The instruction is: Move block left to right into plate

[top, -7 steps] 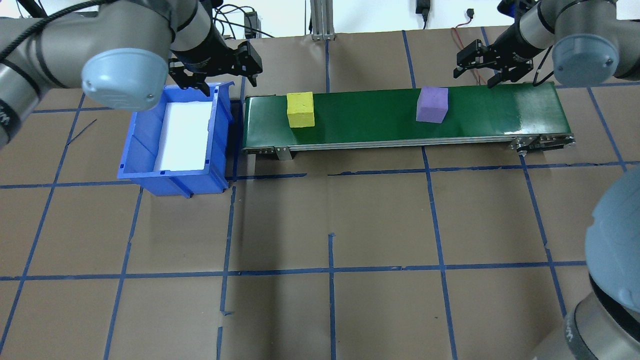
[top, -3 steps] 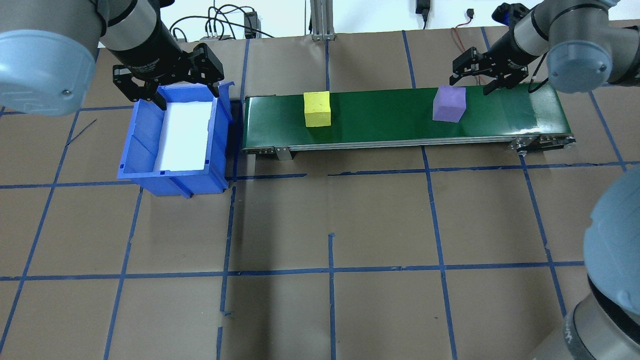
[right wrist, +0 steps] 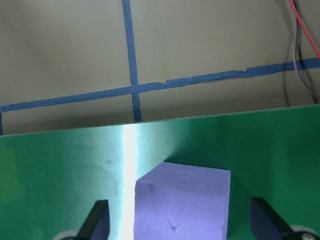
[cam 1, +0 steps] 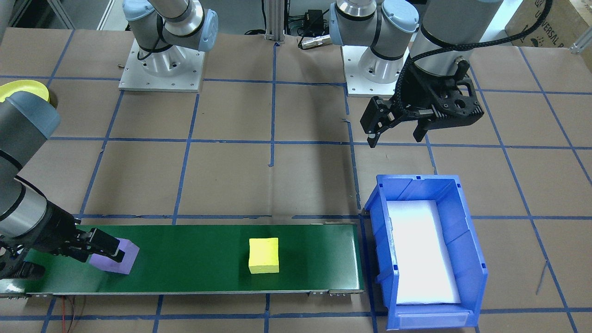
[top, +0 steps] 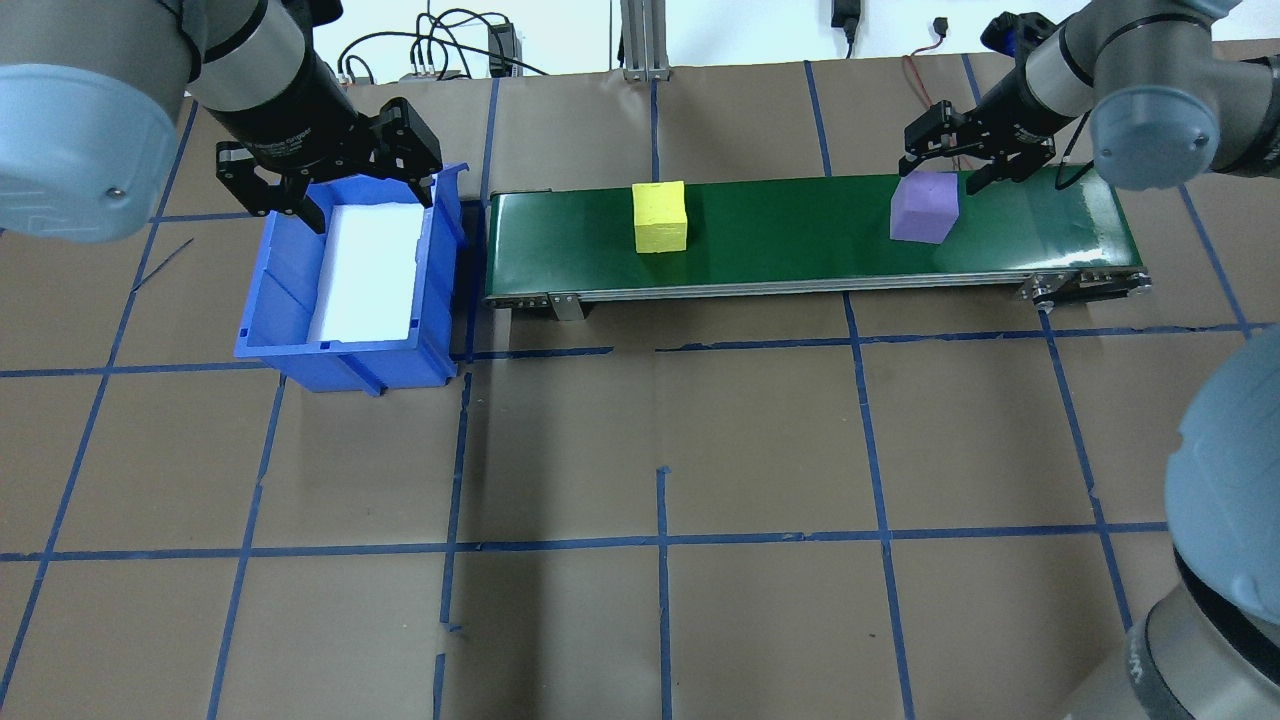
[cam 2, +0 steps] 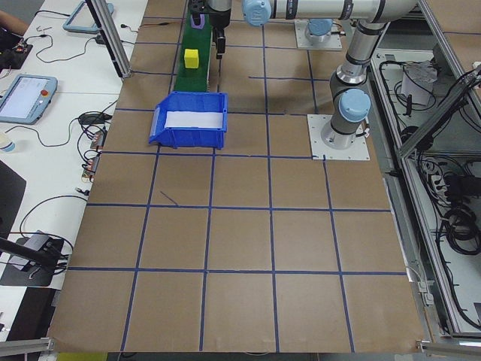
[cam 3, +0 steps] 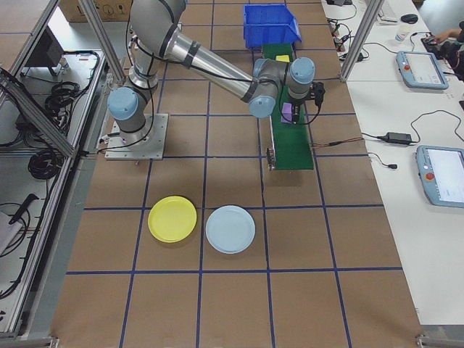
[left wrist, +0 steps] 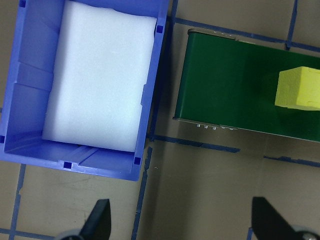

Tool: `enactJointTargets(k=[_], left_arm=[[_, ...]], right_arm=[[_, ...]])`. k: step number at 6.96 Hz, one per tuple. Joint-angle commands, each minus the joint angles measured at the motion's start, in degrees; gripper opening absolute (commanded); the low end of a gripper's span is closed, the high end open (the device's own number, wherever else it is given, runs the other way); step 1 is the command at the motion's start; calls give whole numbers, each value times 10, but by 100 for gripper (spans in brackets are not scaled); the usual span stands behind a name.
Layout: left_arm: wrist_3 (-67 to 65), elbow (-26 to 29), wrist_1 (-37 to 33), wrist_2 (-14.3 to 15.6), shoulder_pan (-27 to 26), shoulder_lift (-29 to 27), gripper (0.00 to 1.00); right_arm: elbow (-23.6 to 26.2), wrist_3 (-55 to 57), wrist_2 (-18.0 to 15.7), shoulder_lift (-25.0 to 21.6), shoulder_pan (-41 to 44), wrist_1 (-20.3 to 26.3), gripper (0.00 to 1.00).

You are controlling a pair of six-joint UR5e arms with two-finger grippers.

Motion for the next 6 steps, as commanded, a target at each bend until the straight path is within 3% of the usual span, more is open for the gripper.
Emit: enactJointTargets(k=[1,5,6], left_arm=[[1,0,-28,35,5,12,100],[18,-9,-33,33,10,10,100],[26,-9,-43,33,11,10,100]], right_arm=[[3,-10,-13,6,-1,0,100],[13,-28,-148,6,-16,2,100],[14,-30,-161,4,-22,1,100]])
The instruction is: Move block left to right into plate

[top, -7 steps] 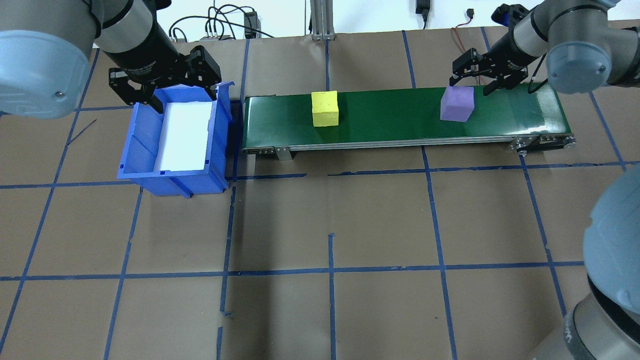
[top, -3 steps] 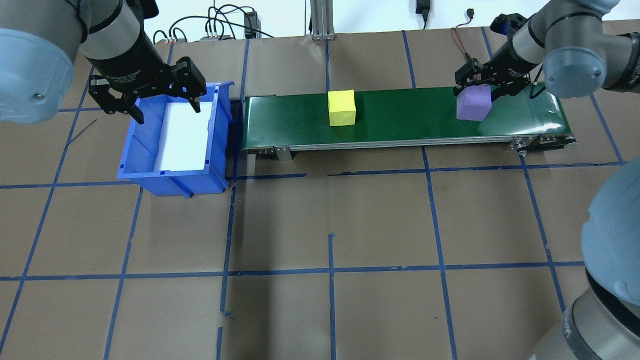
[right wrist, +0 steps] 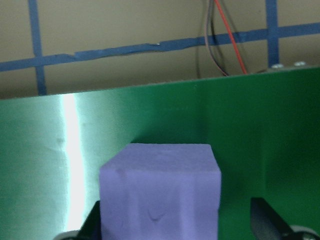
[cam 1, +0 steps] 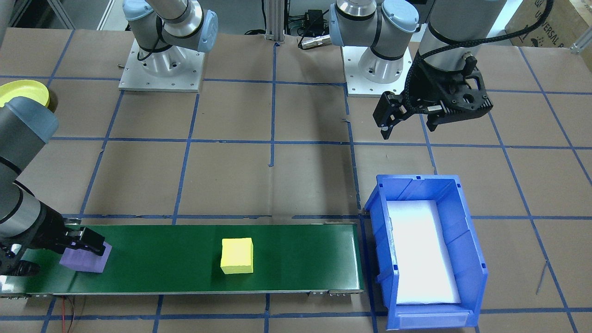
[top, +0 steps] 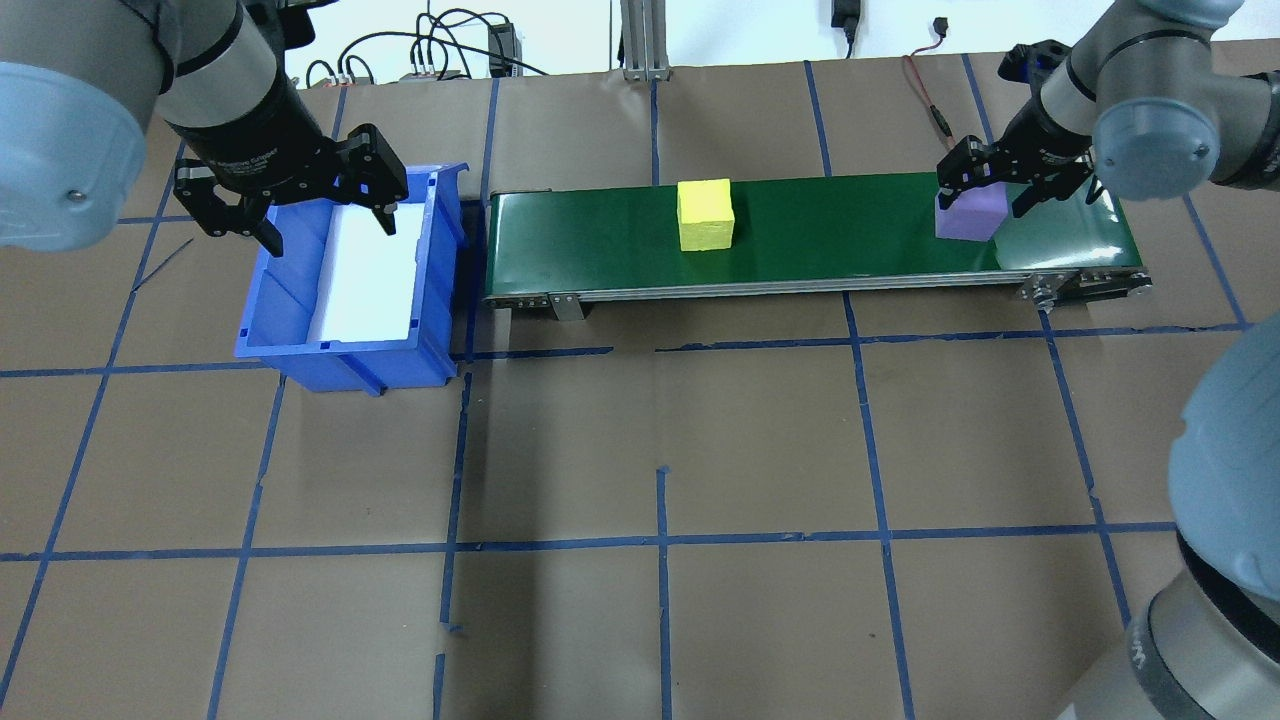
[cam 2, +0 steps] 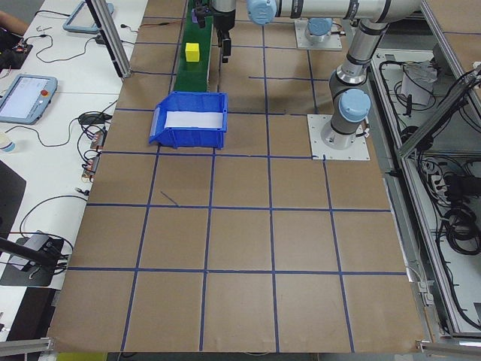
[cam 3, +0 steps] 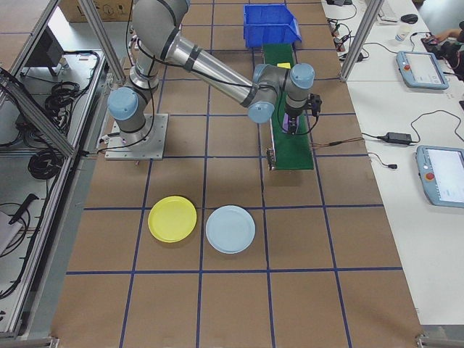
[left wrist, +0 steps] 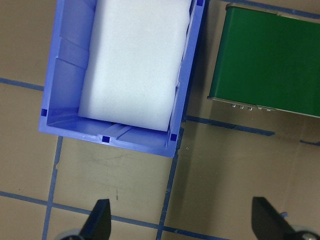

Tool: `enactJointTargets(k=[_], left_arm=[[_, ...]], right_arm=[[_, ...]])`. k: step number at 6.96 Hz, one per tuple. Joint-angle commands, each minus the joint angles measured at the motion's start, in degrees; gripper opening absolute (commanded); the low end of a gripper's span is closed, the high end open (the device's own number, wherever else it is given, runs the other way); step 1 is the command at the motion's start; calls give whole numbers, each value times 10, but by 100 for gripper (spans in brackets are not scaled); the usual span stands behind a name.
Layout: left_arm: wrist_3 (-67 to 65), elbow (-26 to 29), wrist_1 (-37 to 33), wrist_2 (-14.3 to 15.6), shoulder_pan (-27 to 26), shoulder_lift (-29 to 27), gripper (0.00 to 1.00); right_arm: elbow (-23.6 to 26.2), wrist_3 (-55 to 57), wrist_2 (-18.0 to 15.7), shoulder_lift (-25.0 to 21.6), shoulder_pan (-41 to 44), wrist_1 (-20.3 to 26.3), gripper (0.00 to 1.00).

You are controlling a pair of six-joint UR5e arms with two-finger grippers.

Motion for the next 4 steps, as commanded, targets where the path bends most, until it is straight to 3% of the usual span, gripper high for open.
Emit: enactJointTargets(k=[1,4], left_arm=[[14,-2,-9,0,0,0,100],[14,-3,-9,-13,0,0,100]], right_arm=[[3,0,-33,-2,-23,0,100],[3,0,-29,-2,-39,-1,100]])
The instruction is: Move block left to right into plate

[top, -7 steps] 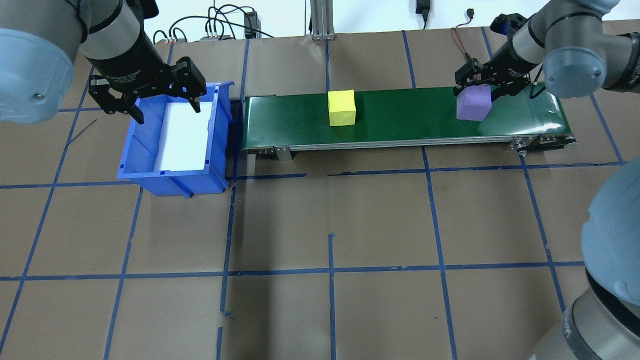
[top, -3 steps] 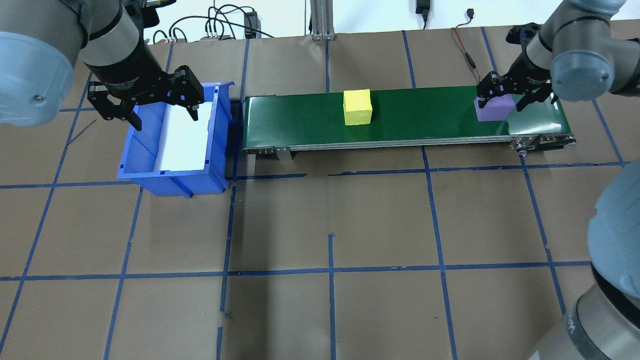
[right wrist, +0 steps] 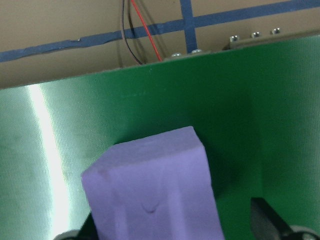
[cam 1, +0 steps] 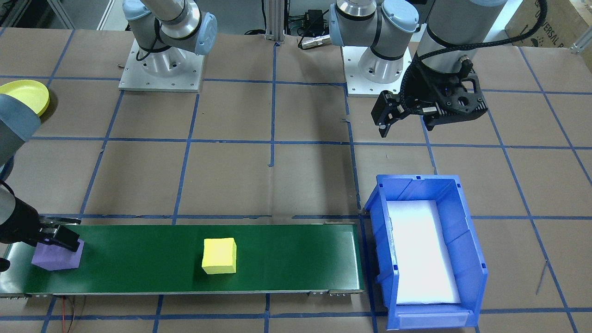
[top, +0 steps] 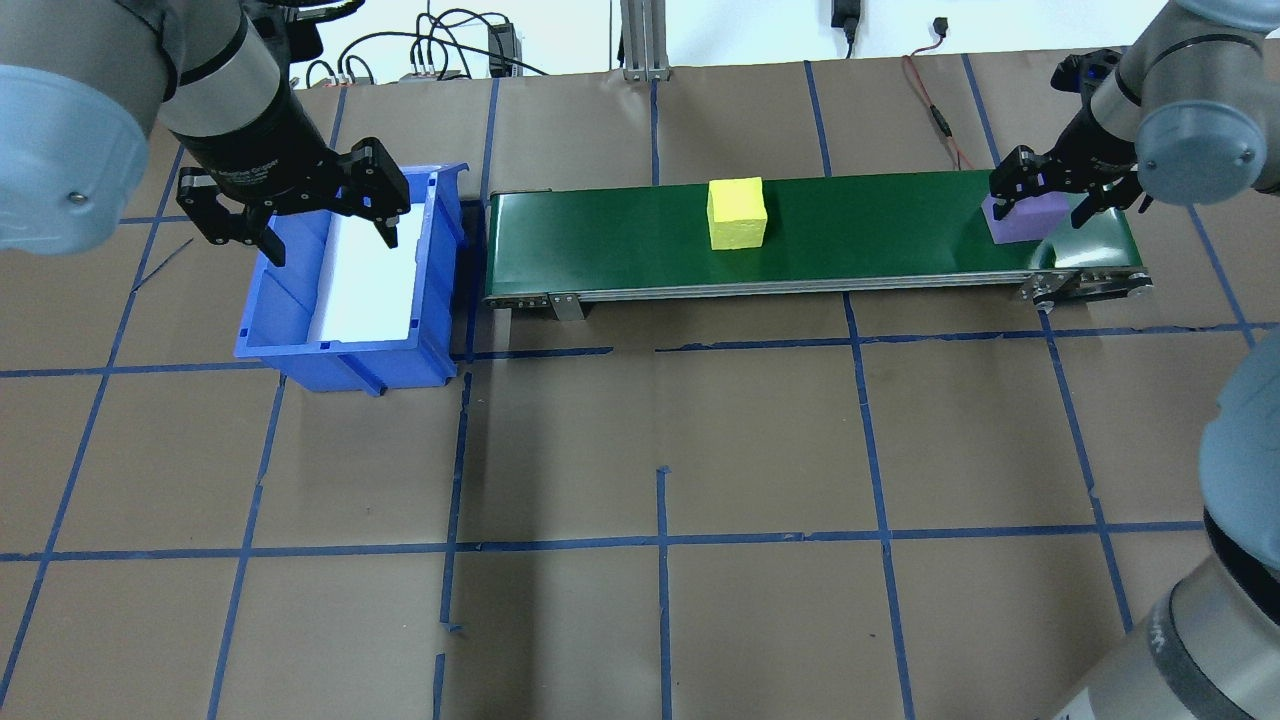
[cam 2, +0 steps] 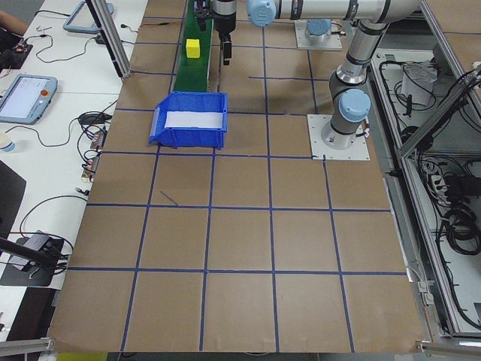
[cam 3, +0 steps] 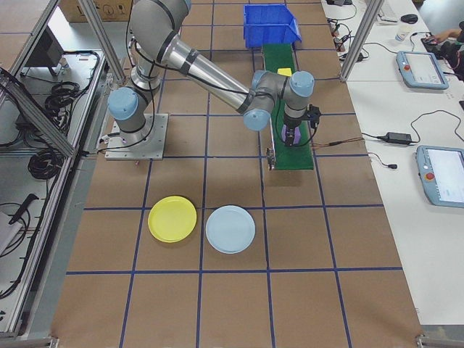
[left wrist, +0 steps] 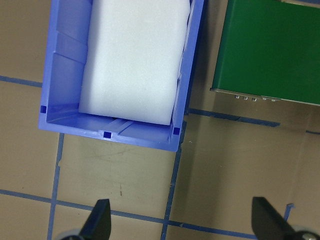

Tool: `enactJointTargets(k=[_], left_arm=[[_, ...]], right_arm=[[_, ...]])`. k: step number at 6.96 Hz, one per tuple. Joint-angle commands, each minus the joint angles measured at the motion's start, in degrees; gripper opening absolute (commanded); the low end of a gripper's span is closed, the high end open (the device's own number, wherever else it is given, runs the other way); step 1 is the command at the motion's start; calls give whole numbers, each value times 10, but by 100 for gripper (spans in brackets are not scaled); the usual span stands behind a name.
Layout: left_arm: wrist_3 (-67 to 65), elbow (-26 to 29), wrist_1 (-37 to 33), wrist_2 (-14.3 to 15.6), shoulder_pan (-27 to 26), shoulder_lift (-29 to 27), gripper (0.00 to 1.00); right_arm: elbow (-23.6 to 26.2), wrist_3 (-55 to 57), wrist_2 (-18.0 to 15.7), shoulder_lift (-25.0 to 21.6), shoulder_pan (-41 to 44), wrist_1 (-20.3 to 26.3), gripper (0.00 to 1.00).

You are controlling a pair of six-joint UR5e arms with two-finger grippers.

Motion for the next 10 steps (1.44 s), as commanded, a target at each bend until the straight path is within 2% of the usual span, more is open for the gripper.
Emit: enactJointTargets(k=[1,2,4,6,7,8,10], left_arm=[[0,0,-1,-8,0,0,100],[1,0,-1,-7,1,0,100],[1,-1,-1,-7,2,0,100],[1,-1,0,-7,2,0,100],[1,0,0,-7,3,0,100],[1,-1,-1,-7,3,0,100],[1,-1,-1,-7,3,0,100]], right_arm=[[-3,0,4,0,-4,-2,100],[-1,0,3,0,-4,-28,86],[4,-2,7,-1,-4,-36,51],[3,-71,-1,-17,-10,-32,33],[3,-89,-1,-50,-44,-24,29],[8,-143,-2,-82,-110,-1,30],[29,-312,-28,-86,-248,14,30]])
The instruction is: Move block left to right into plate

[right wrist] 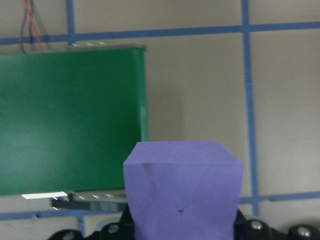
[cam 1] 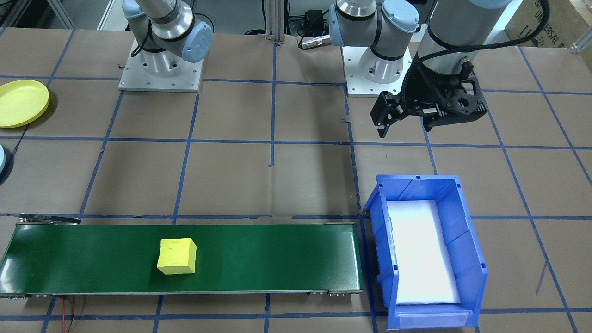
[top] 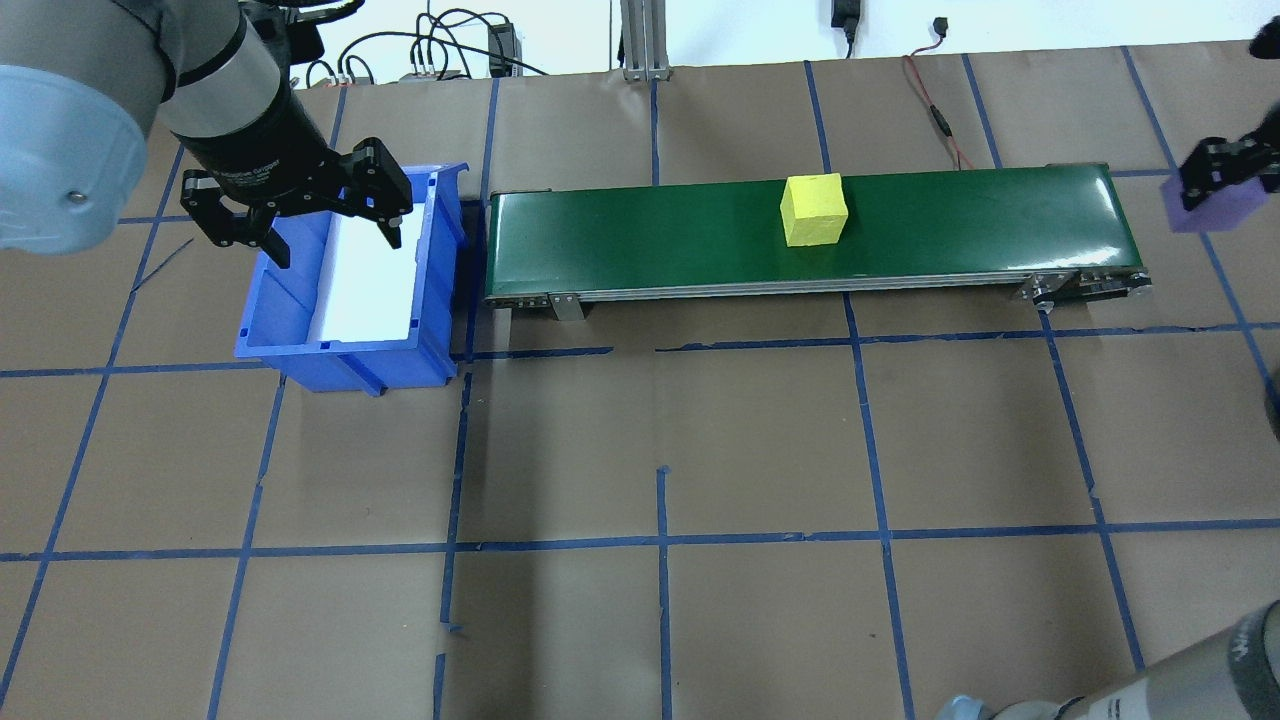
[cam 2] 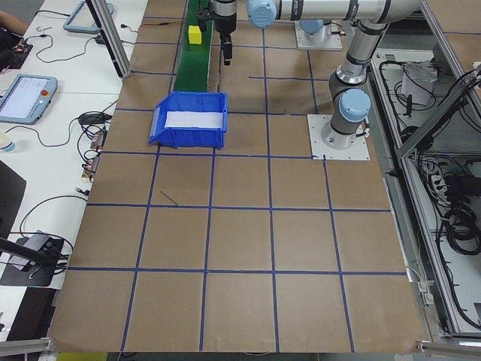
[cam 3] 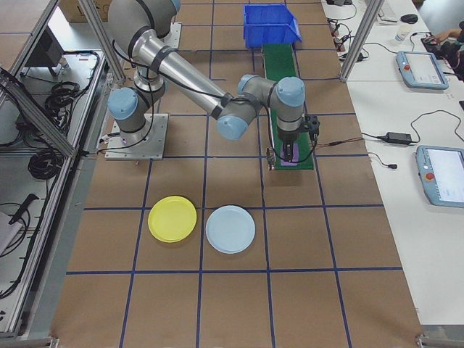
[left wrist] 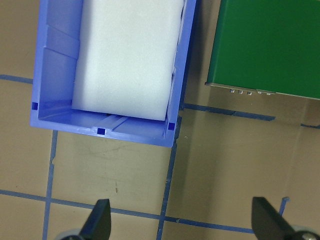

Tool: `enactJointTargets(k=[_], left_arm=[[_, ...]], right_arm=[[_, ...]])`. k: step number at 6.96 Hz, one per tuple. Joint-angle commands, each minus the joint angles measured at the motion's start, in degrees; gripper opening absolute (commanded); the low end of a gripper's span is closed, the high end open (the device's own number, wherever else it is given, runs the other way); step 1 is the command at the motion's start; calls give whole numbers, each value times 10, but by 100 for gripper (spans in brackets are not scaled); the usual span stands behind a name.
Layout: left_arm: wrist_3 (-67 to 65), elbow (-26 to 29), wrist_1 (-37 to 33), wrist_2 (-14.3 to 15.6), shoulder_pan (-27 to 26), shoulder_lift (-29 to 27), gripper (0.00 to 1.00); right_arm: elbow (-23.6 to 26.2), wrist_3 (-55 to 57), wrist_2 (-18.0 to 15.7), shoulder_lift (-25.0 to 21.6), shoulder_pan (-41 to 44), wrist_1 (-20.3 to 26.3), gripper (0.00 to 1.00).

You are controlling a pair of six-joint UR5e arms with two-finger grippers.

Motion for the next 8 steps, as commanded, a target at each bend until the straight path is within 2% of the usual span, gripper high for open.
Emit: enactJointTargets(k=[1,2,3,4,5,6,8], left_arm=[[0,0,0,0,0,0,100],[-1,0,0,-1,0,0,100],[0,-1,0,0,1,-1,100],[0,-1,0,0,1,-1,100],[0,-1,0,-1,1,-1,100],[0,-1,-1,-1,1,-1,100],[7,-1,0,4,2,-1,100]], right_arm=[[46,-161,-7,-6,-162,8,30],[74,-205,-5,-5,-221,4,30],[101,-214,-17,-3,-263,2,30],[110,-232,-18,2,-285,-38,33],[109,-228,-7,26,-285,-49,79],[111,-226,3,34,-285,-52,100],[101,-222,15,24,-266,-55,100]])
